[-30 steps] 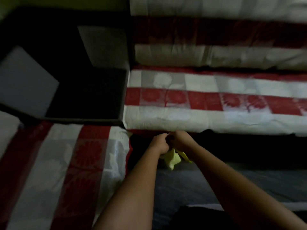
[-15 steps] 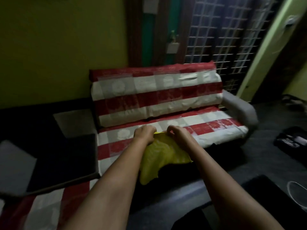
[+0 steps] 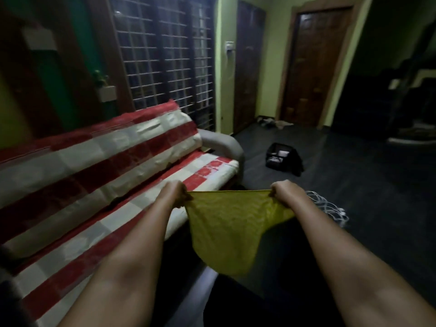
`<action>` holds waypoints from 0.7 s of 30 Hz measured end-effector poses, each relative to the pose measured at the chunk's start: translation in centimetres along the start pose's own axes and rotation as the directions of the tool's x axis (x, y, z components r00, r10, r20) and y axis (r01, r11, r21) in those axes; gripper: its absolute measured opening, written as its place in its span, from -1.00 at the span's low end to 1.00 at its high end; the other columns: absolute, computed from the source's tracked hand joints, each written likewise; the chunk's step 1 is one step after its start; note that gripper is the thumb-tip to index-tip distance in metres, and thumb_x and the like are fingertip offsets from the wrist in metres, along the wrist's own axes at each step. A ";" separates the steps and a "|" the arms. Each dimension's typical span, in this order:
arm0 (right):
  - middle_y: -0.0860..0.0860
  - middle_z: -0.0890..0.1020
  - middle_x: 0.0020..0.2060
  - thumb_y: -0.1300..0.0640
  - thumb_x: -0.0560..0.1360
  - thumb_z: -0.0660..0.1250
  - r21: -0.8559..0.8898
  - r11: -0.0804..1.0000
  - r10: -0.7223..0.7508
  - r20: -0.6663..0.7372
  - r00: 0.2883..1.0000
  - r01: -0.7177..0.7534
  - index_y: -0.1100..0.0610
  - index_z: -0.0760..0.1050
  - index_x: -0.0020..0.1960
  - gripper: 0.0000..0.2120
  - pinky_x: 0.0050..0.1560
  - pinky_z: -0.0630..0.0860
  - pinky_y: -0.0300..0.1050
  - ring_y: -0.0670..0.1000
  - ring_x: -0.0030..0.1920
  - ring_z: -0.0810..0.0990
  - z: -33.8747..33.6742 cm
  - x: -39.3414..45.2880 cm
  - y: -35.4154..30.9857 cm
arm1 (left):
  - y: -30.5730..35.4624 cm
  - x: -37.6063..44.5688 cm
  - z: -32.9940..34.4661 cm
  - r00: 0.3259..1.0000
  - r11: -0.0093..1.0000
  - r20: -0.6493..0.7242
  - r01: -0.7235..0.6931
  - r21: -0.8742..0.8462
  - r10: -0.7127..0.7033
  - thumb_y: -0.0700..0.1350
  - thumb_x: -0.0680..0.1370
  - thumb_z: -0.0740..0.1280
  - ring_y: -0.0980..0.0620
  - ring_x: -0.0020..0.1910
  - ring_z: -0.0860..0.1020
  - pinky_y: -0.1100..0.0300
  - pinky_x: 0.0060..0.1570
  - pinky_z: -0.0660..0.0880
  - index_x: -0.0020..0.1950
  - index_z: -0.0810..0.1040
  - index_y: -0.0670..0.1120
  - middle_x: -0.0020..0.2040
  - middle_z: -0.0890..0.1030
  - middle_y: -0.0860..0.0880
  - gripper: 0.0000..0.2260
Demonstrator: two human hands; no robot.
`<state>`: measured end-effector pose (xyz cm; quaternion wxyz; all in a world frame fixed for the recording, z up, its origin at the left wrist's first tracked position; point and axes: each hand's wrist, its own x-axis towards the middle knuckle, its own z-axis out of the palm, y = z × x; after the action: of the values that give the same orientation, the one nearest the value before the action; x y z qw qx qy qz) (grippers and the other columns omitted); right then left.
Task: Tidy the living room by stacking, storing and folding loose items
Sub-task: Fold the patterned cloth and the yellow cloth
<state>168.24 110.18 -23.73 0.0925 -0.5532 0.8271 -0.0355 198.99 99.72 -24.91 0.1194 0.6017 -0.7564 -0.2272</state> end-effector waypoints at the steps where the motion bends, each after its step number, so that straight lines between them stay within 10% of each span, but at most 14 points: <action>1: 0.19 0.53 0.20 0.15 0.54 0.18 -0.006 0.999 0.046 -0.041 0.998 -0.046 0.08 0.49 0.21 -0.73 0.09 0.46 -0.05 0.20 0.19 0.53 -0.1 -0.3 1.6 | 1.8 0.3 1.0 0.999 0.998 0.028 -0.022 -0.067 0.024 -0.15 0.51 0.41 -0.05 -0.40 0.57 0.17 -0.33 0.55 -0.19 0.59 -0.19 -0.30 0.60 -0.17 -0.87; 4: 0.24 0.52 0.12 0.28 0.53 0.16 0.263 0.952 0.156 0.025 0.987 -0.157 0.11 0.31 0.22 -0.71 -0.20 0.50 -0.09 0.21 0.04 0.56 -0.8 -1.3 4.1 | 7.4 1.0 4.1 0.991 0.946 0.016 -0.124 -0.298 0.135 -0.19 0.45 0.48 -0.11 -0.28 0.59 -0.04 -0.15 0.62 -0.18 0.56 -0.12 -0.22 0.59 -0.19 -0.89; 7: 0.21 0.46 -0.10 0.44 0.47 0.13 0.759 0.617 0.121 0.169 0.978 -0.208 0.08 0.30 0.09 -0.68 -0.58 0.46 -0.19 0.10 -0.30 0.51 -1.9 -2.2 5.0 | 13.9 1.0 7.1 0.951 0.896 0.058 -0.264 -0.357 0.303 -0.17 0.47 0.46 0.02 -0.44 0.55 0.06 -0.24 0.59 -0.20 0.58 -0.14 -0.24 0.59 -0.18 -0.90; 11: 0.20 0.55 -0.24 0.47 0.49 0.04 0.959 0.190 0.123 0.188 0.974 -0.209 0.24 0.49 -0.14 -0.71 -0.31 0.61 -0.08 0.09 -0.31 0.59 -4.4 -4.2 8.9 | 23.3 -0.4 11.0 0.887 0.851 0.074 -0.409 -0.329 0.455 -0.05 0.48 0.44 0.18 -0.47 0.49 0.23 -0.33 0.49 -0.16 0.63 -0.14 -0.33 0.59 -0.03 -0.84; 17: 0.08 0.62 -0.23 0.51 0.39 0.30 0.910 0.414 0.060 -0.004 0.998 -0.021 0.23 0.58 0.00 -0.72 -0.35 0.58 -0.24 -0.01 -0.24 0.59 -5.9 -7.1 21.7 | 34.4 -2.9 16.8 0.913 0.788 0.026 -0.337 -0.515 0.407 -0.09 0.53 0.33 0.06 -0.26 0.51 0.21 -0.31 0.41 -0.18 0.62 -0.03 -0.26 0.59 -0.05 -0.88; 21: 0.00 0.54 -0.42 0.27 0.34 0.49 0.821 0.569 0.226 -0.210 0.951 0.046 0.05 0.49 -0.33 -0.77 -0.37 0.52 -0.12 0.03 -0.36 0.51 -6.3 -7.8 30.1 | 42.5 -5.3 22.6 0.898 0.704 0.044 -0.312 -0.639 0.438 -0.03 0.44 0.44 0.06 -0.34 0.47 0.19 -0.33 0.40 -0.22 0.57 -0.05 -0.35 0.53 -0.01 -0.87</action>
<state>142.60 128.74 -21.54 0.2160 -0.3927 0.7482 -0.4892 153.67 116.73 -23.28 0.2791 0.3367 -0.7547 -0.4892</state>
